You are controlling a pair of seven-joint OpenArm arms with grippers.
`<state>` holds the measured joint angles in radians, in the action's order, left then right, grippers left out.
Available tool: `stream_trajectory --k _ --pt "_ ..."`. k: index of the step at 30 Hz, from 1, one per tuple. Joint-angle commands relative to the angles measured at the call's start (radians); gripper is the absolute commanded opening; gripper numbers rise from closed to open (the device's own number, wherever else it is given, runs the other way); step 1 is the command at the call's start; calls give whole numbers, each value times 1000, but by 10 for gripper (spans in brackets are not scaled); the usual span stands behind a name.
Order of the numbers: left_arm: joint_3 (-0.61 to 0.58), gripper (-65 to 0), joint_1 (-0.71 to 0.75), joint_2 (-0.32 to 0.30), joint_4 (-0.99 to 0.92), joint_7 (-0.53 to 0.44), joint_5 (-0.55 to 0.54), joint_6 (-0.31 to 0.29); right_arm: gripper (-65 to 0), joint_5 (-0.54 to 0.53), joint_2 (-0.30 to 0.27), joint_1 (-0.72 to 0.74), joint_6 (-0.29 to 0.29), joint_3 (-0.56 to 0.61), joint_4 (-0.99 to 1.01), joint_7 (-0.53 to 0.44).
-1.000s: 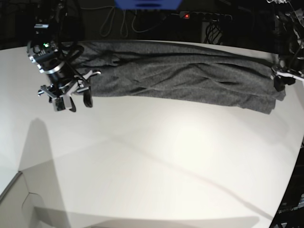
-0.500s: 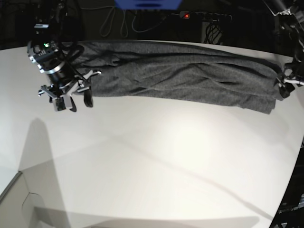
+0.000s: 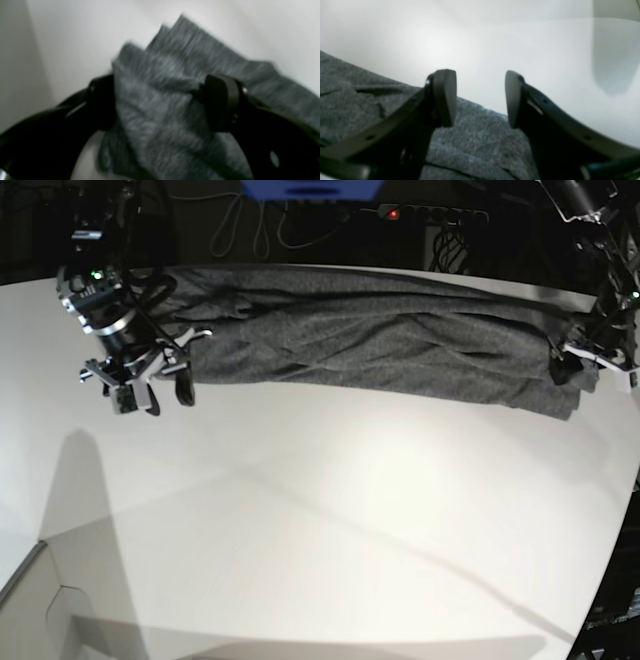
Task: Layout the t-shirt on the table in an organized manner, then fold the t-shirt properly
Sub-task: 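Grasp the folded shirt's ends with both grippers, then hold the shirt ends with both grippers and pull them apart to straighten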
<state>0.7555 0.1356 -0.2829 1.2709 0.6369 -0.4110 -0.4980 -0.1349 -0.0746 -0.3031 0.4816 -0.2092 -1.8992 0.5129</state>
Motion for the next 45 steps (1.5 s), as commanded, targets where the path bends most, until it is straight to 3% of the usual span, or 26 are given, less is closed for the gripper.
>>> stream_trajectory --k 1,8,14,18,22,27,31,34,40,45 --pt "6 -131 -18 -25 8 -22 -15 -3 -335 -10 -8 0 7 -2 -20 -23" --pt "3 -131 -55 -32 -92 -22 -9 -4 -335 -10 -6 2 7 1 -20 -23" --pt "-17 -132 -77 -16 -125 -24 79 -6 -335 -10 -8 6 7 -6 -20 -23" --pt "-61 -136 -73 -12 -179 -110 79 -6 -332 -10 -8 0 7 -6 -47 -23" --pt "-67 -255 -80 -11 -251 -156 76 -8 -331 -10 -1 -51 7 0 -104 -23" --pt "-67 -467 -106 -9 -294 -157 76 -8 -331 -10 77 -129 7 3 -112 -23" --pt "-67 -568 -115 -9 -308 -157 76 -9 -331 -10 104 -193 7 44 -110 -23" --pt "-64 -650 -120 -12 -308 -154 77 -61 -331 -10 104 -216 7 63 -110 -23" --pt "-60 -649 -123 -20 -296 -153 77 -70 -331 -10 104 -222 7 96 -73 3" --pt "-50 -649 -147 -36 -294 -147 77 -72 -331 -10 104 -192 7 118 74 -17"
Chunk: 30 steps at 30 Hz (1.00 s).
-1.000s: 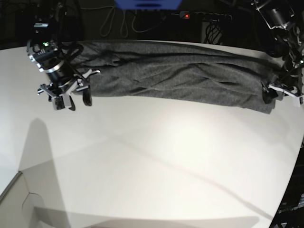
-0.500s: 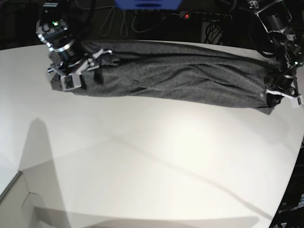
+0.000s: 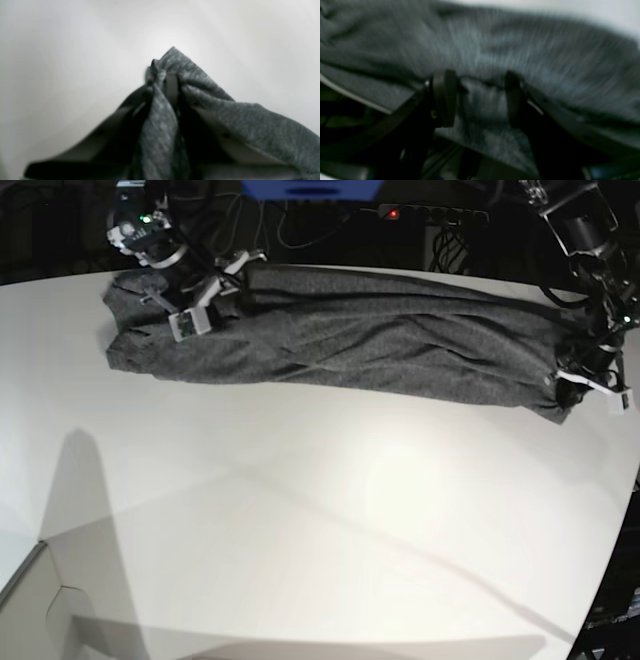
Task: Layout the t-shirt on the table in an organized manner, then fold the t-shirt properly
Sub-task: 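Hold the shirt ends with both grippers and pull them apart to straighten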
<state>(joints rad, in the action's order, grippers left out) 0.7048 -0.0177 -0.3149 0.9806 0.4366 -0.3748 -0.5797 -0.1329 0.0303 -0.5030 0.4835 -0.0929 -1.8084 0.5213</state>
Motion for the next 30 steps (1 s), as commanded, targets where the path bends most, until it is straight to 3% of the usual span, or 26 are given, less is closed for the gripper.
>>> stream_trajectory --k 1,3,13,21,30 --pt "20 -649 5 -3 -4 55 40 8 -331 -12 0 17 5 2 12 -31" --pt "63 -649 5 -3 13 63 40 8 -331 -11 -2 28 5 0 57 -43" --pt "191 -649 28 10 323 324 40 7 -331 -7 -2 80 5 -1 89 -51" --pt "289 -649 29 73 561 479 43 7 -331 -7 -2 91 5 0 88 -51" --pt "281 -649 81 170 772 503 49 7 -331 -7 0 94 5 2 88 -51"
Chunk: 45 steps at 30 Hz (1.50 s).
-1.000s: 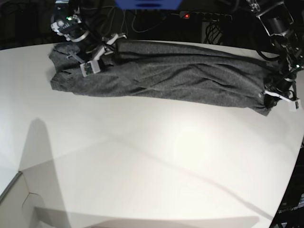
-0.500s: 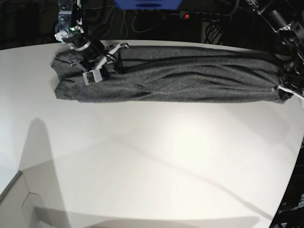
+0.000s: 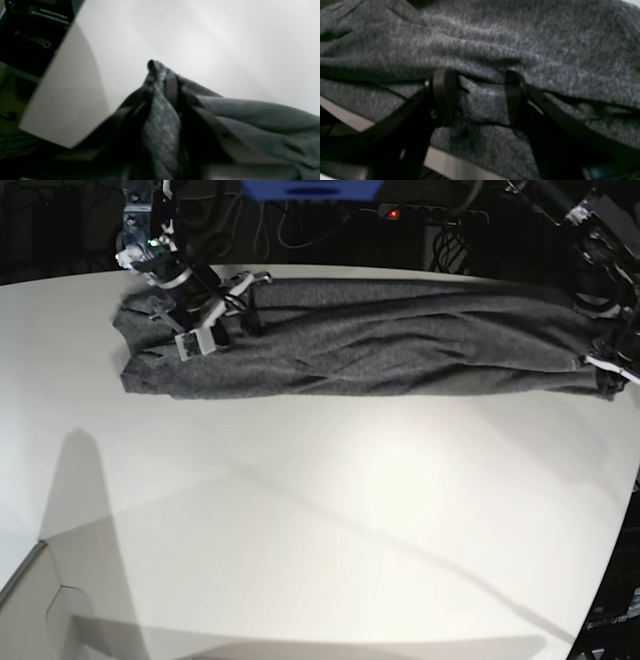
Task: Layout the t-shirt on the table in an organized manner, then fold the t-shirt properly
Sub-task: 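Hold the shirt ends with both grippers and pull them apart to straighten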
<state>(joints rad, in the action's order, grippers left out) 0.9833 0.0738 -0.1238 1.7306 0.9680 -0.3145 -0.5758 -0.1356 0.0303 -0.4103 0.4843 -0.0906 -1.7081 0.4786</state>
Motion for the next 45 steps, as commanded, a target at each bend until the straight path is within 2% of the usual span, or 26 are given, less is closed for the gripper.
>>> stream_trajectory --k 1,5,11,18,25,27,30,34,38,42,45 --pt "3 -649 -10 -20 19 -30 -12 3 -331 -5 0 1 4 -1 -13 -8" --pt "7 -649 -12 -27 -28 -37 -12 3 -331 -5 0 -3 4 -1 -14 -8" --pt "6 -649 -27 -81 -160 -44 -18 3 -331 -5 0 -8 4 -1 -14 -8" --pt "1 -649 -38 -106 -338 -179 -12 3 -332 -5 0 -9 4 -1 -17 -5" --pt "-27 -647 -65 -149 -472 -192 -12 3 -334 -5 0 -16 4 -1 -19 -4" --pt "-24 -618 -79 -152 -489 -192 -12 3 -334 -5 0 -20 4 -1 -20 -7" --pt "-25 -521 -81 -161 -490 -192 -16 3 -334 -5 0 -20 4 -1 -20 -7" --pt "-22 -355 -85 -162 -485 -182 -19 3 -335 -5 0 -20 4 -1 -20 -7" --pt "-17 -248 -73 -158 -418 -179 -21 1 -335 -5 0 -20 4 -1 -20 -7" --pt "-14 -196 -4 -156 -332 -179 -31 1 -335 -5 0 -17 4 -1 -20 -7" --pt "-8 -188 56 -161 -315 -179 -97 1 -335 -5 0 -14 4 -1 -20 -7"
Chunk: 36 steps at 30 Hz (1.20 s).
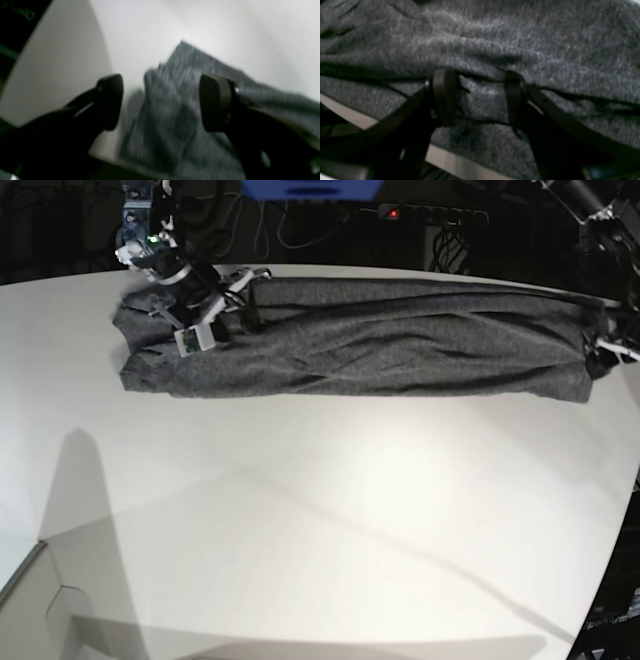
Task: Layout the t-shirt on the table in an organized manner, then fold the t-shirt properly
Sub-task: 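Hold the shirt ends with both grippers and pull them apart to straighten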
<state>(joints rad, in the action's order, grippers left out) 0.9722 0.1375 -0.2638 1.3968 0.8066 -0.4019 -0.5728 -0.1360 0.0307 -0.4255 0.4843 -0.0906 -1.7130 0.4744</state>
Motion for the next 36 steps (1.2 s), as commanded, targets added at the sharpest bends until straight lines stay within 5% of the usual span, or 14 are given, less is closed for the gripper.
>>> stream_trajectory --k 1,14,27,36 --pt "0 -188 12 -24 11 -22 -29 -2 -335 -4 -1 1 4 -1 -15 -3" --pt "-132 -188 -2 -41 -182 -168 -39 -3 -336 -6 -22 1 4 50 -31 -1" --pt "-144 -199 -8 -47 -366 -171 -39 -3 -336 -6 -45 20 4 48 -32 1" --pt "-204 -567 0 -45 -370 -172 -39 -3 -336 -6 -45 23 4 53 -31 1"
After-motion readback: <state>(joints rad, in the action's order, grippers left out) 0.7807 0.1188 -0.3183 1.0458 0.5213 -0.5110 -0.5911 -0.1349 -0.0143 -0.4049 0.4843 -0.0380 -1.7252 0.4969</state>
